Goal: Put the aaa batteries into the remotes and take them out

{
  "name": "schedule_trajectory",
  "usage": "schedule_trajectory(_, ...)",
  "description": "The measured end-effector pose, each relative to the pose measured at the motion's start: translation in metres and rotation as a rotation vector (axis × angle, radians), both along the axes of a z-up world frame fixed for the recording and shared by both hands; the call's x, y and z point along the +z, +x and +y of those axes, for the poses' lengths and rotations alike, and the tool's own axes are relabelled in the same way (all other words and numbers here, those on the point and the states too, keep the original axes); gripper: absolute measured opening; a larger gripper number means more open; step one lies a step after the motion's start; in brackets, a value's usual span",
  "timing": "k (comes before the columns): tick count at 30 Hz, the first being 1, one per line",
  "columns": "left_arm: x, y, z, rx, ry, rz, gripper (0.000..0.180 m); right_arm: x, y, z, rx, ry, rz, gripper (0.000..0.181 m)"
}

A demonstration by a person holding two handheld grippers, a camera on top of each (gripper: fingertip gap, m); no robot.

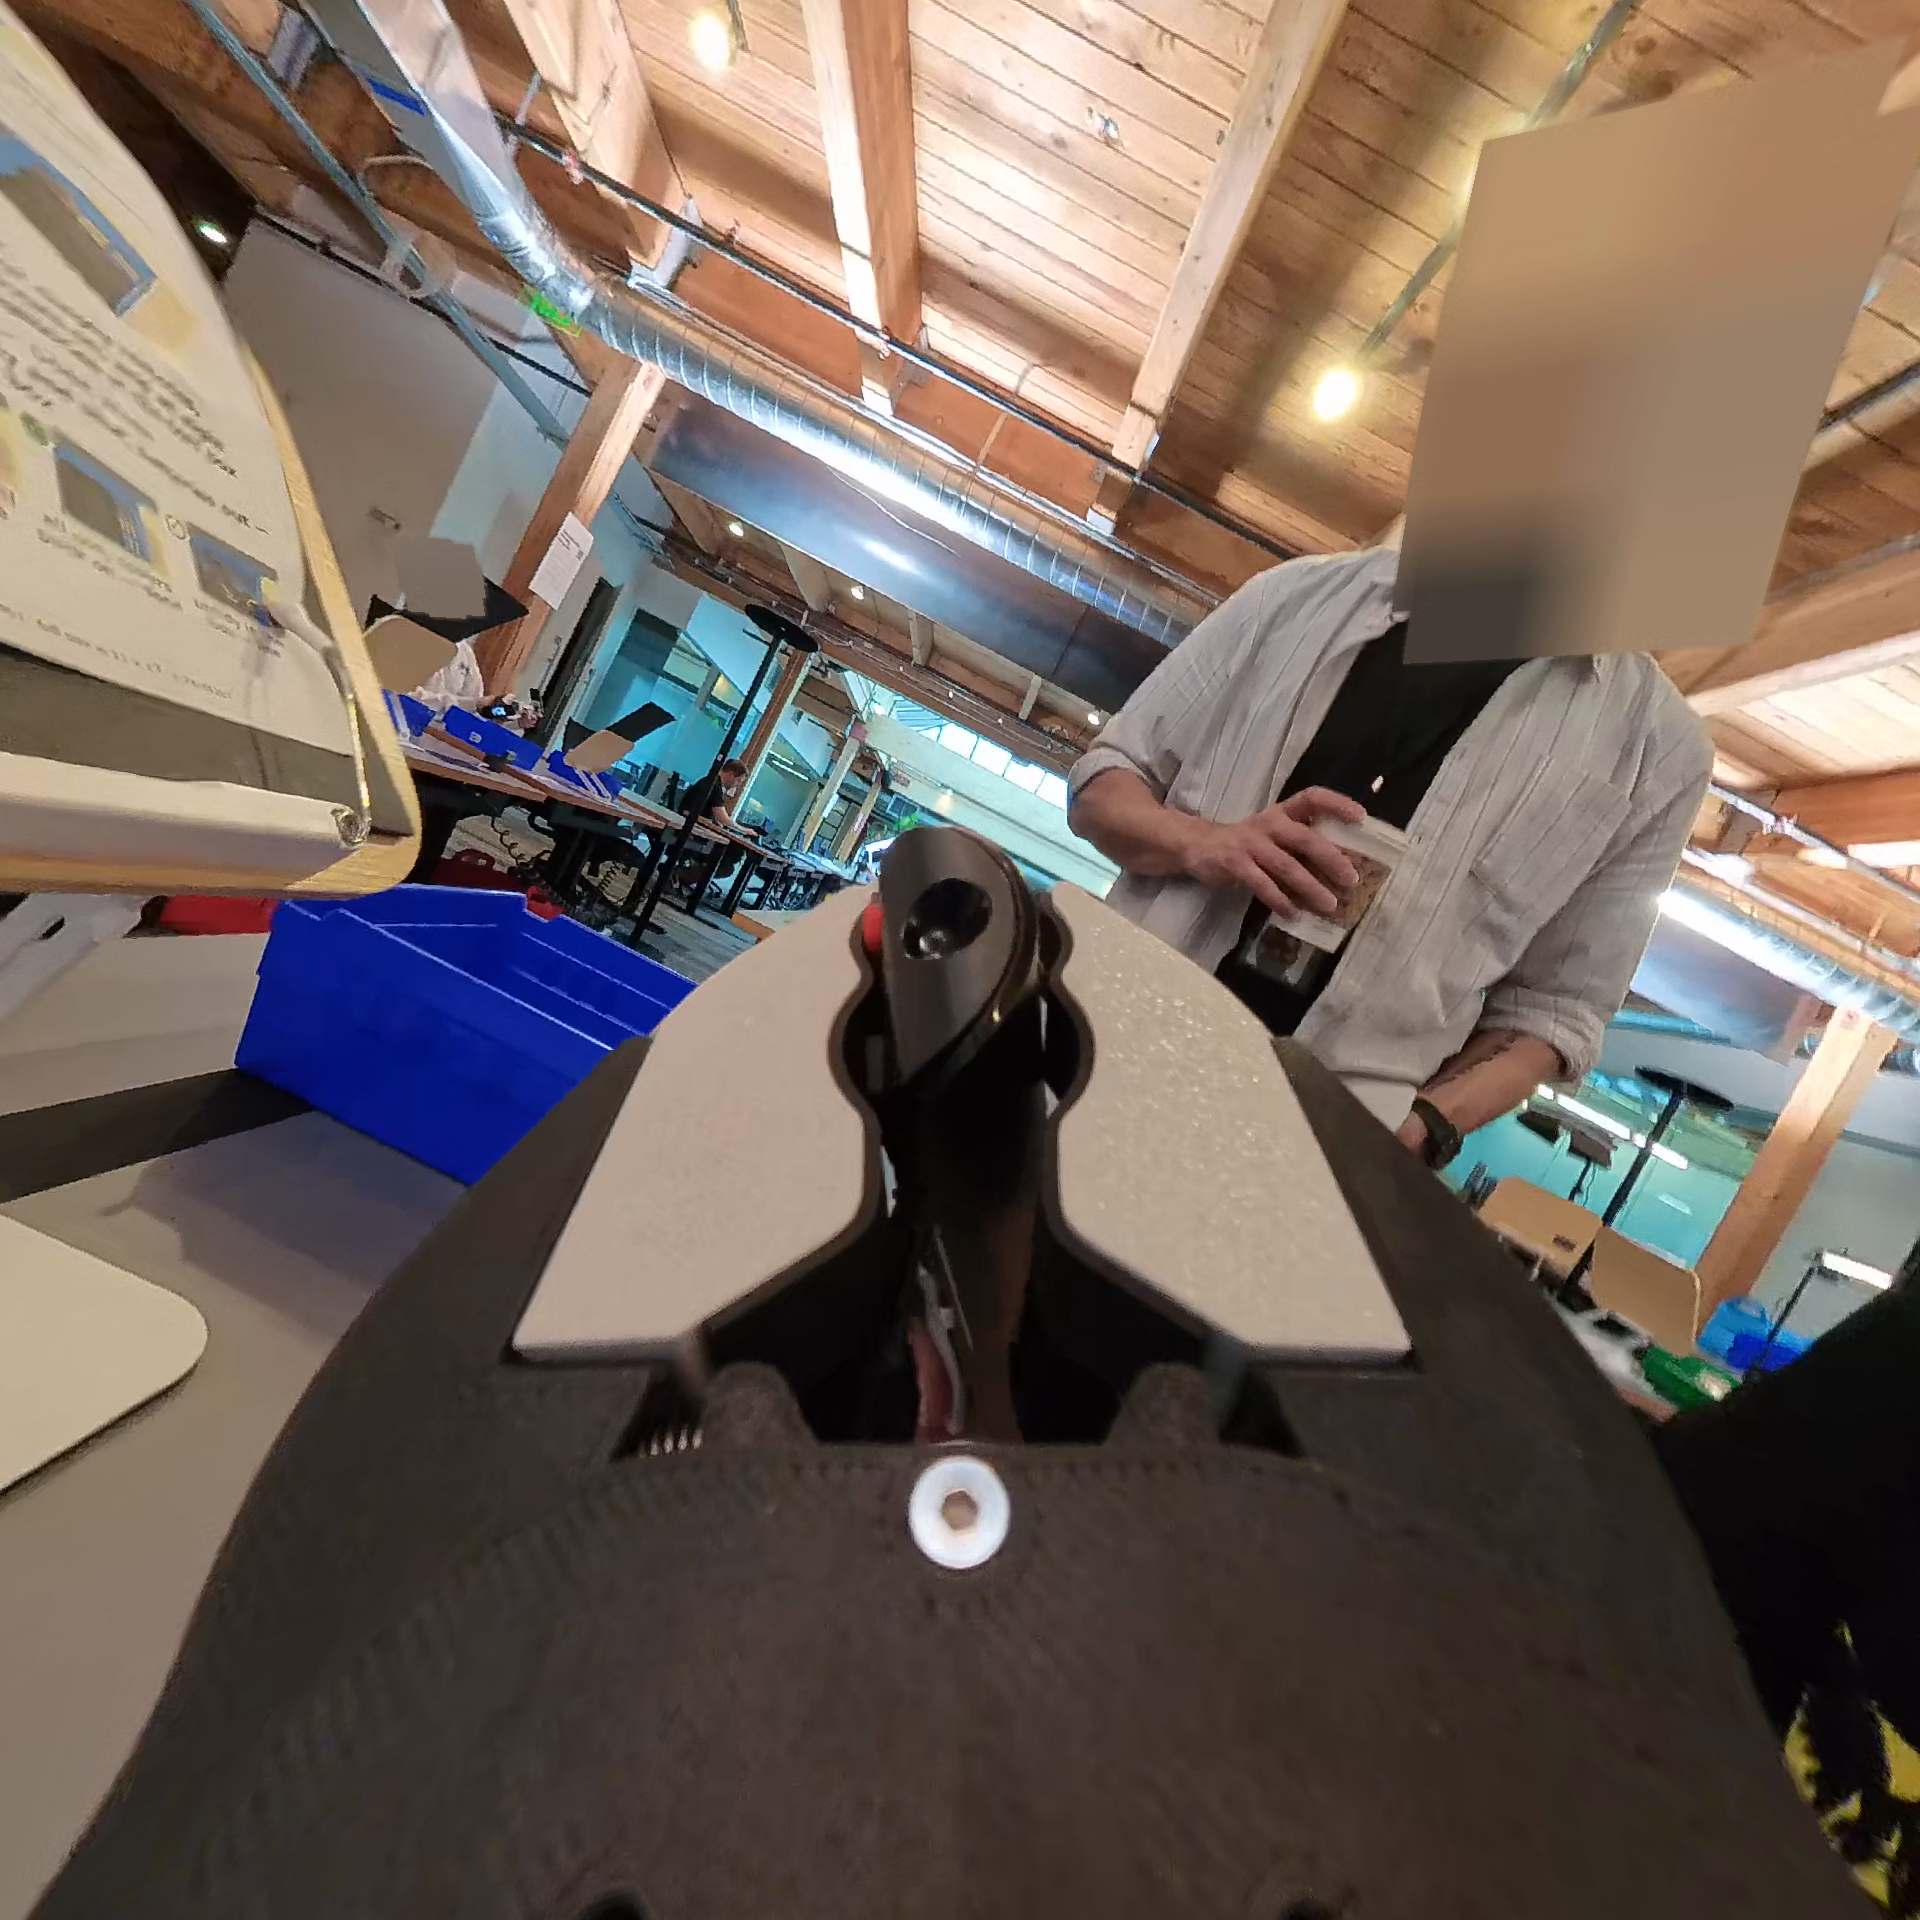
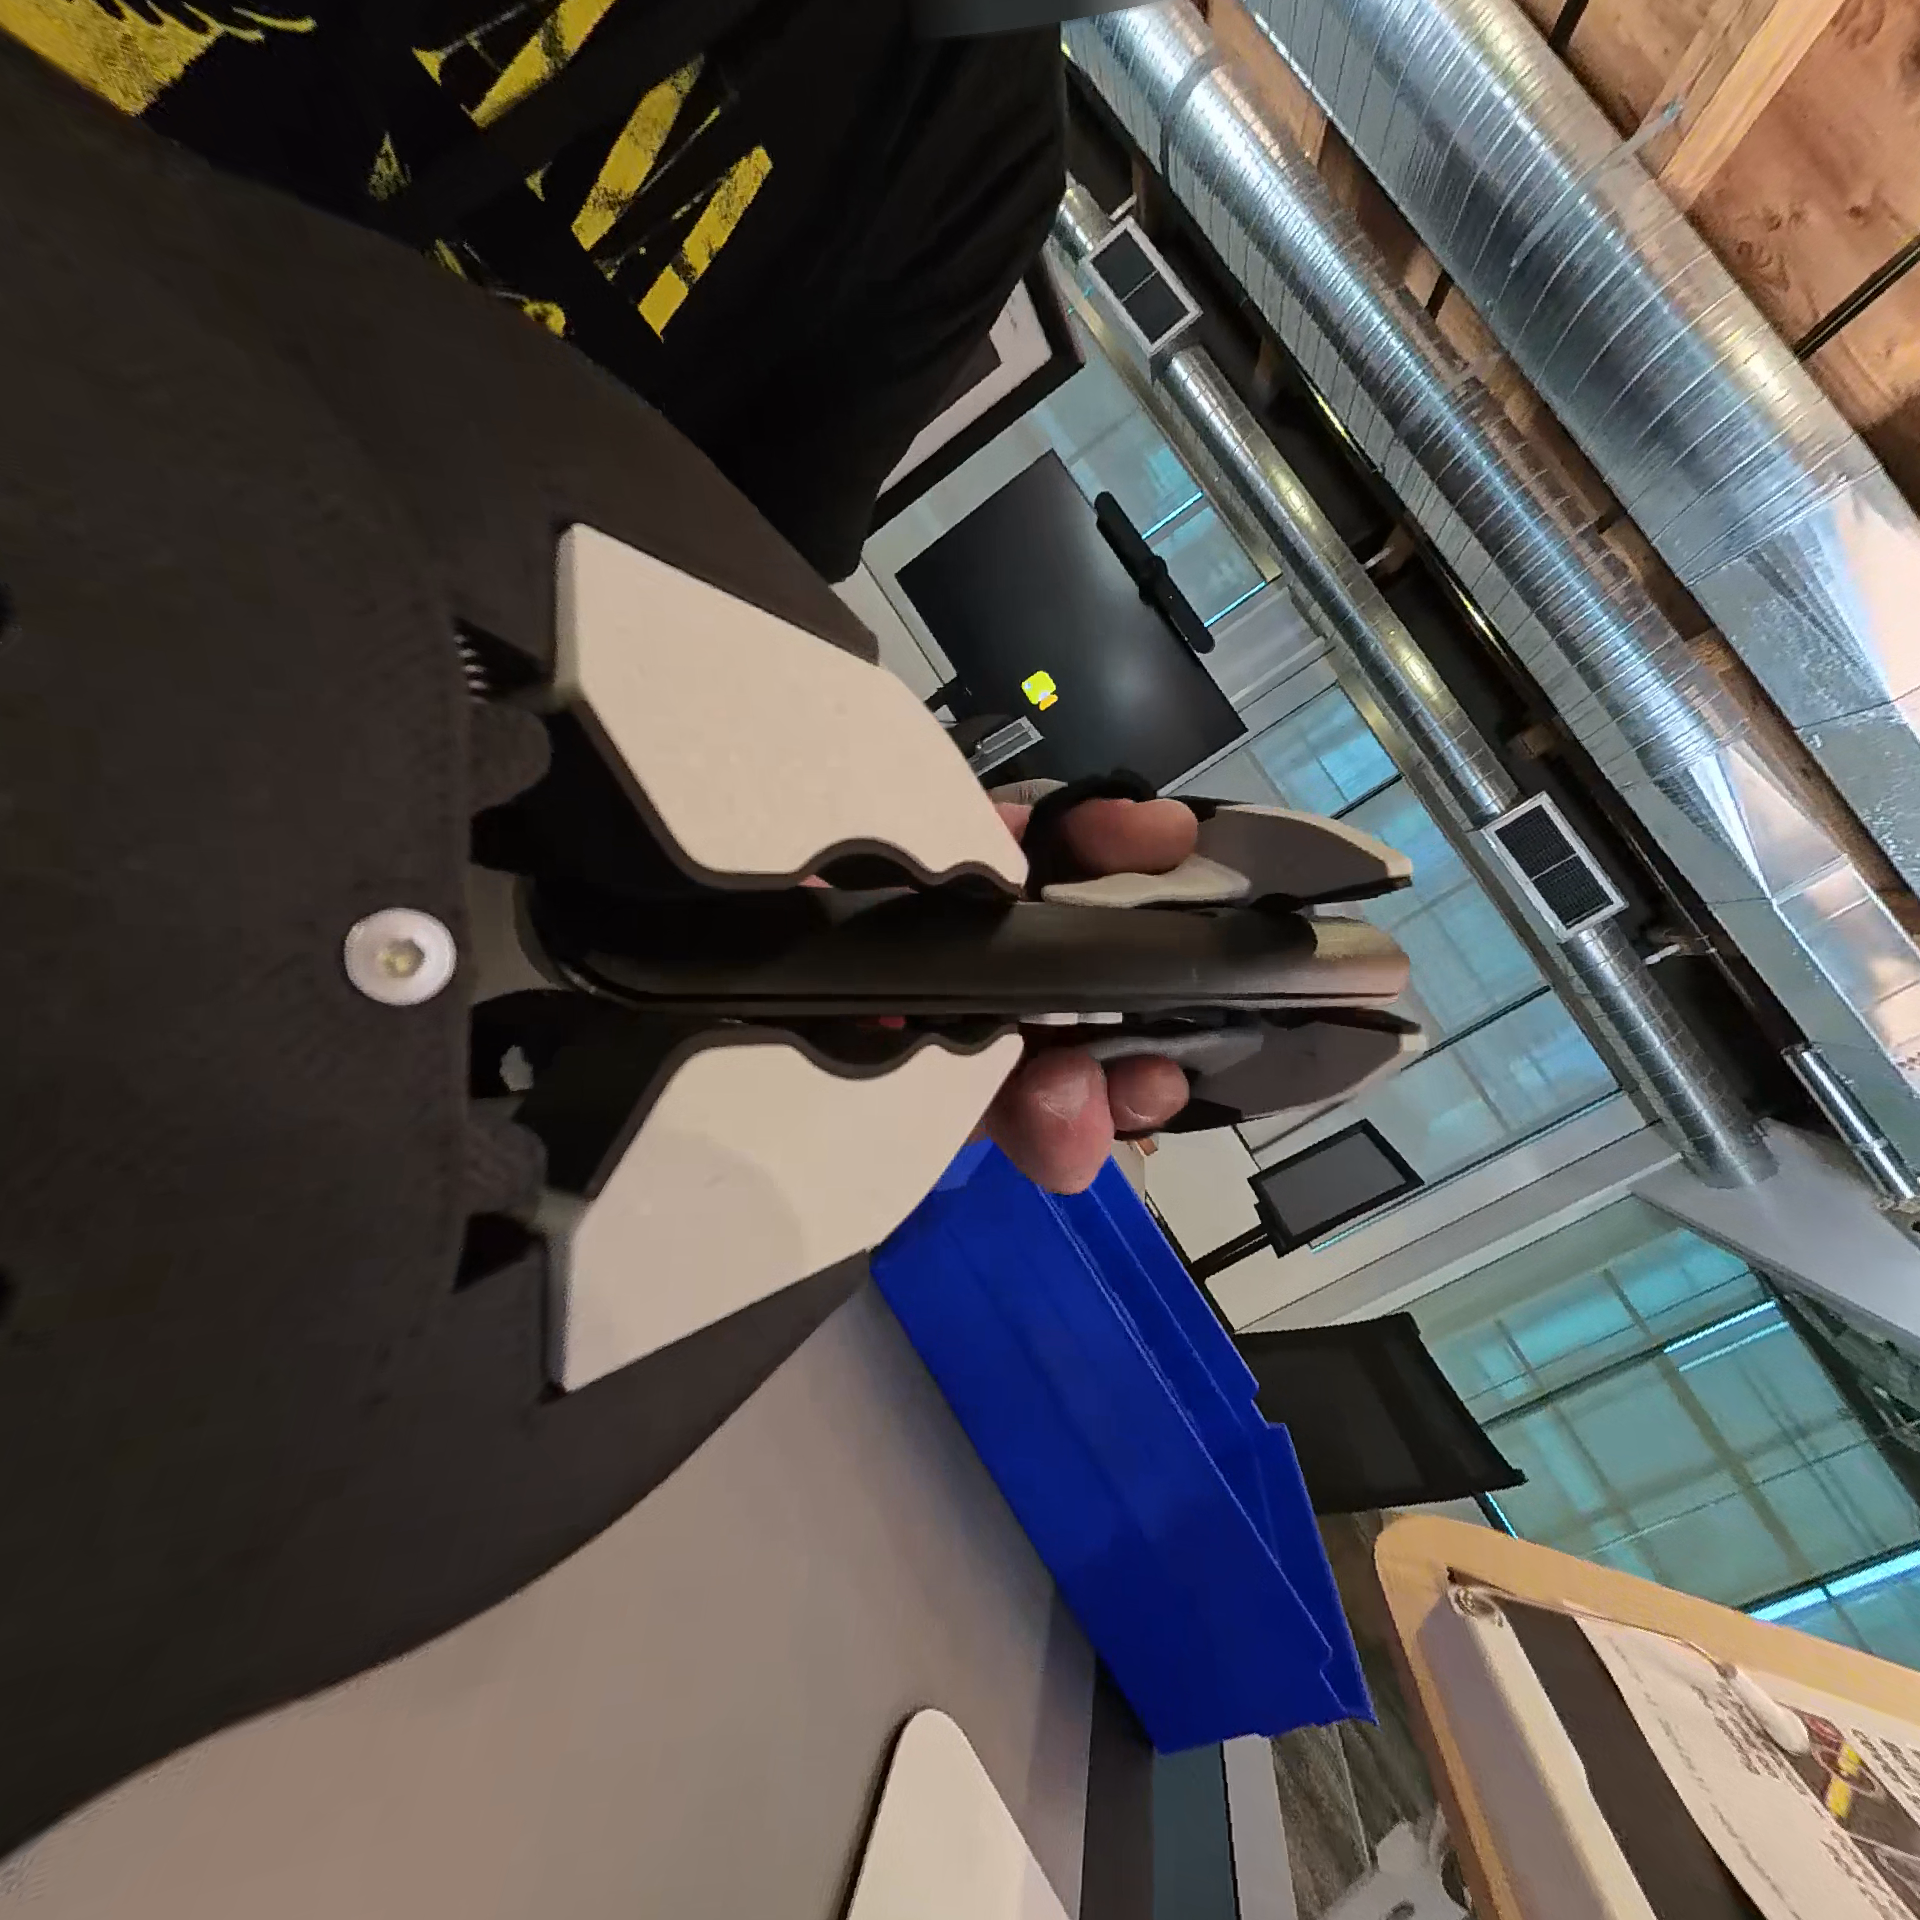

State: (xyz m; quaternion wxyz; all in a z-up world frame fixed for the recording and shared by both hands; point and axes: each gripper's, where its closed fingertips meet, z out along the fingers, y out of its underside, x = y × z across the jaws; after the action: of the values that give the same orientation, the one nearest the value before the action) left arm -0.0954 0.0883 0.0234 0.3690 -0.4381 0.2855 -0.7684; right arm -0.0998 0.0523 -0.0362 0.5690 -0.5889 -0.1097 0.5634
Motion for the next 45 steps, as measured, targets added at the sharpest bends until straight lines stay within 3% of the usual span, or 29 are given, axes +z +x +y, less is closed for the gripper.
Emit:
schedule_trajectory(6, 0.003, -0.005, -0.007, 0.0, 0.248, 0.053, 0.037, -0.003, 0.003, -0.014, 0.035, -0.052, 0.024, 0.02)
schedule_trajectory(14, -0.03, -0.024, -0.021, 0.013, 0.957, 0.258, 0.07, -0.015, 0.024, -0.037, 0.208, -0.152, -0.009, 0.02)
schedule_trajectory(22, -0.065, -0.022, -0.049, -0.077, 1.233, 0.29, 0.066, -0.031, 0.012, -0.045, 0.398, -0.248, -0.08, 0.02)
schedule_trajectory(31, -0.084, -0.03, -0.057, -0.121, 1.438, 0.328, 0.061, -0.035, 0.003, -0.047, 0.529, -0.292, -0.092, 0.02)
schedule_trajectory(42, -0.085, -0.028, -0.064, -0.16, 1.362, 0.309, 0.064, -0.039, 0.003, -0.046, 0.54, -0.303, -0.11, 0.02)
schedule_trajectory(45, -0.096, -0.025, -0.065, -0.142, 1.428, 0.334, 0.062, -0.043, 0.0, -0.046, 0.549, -0.307, -0.119, 0.02)
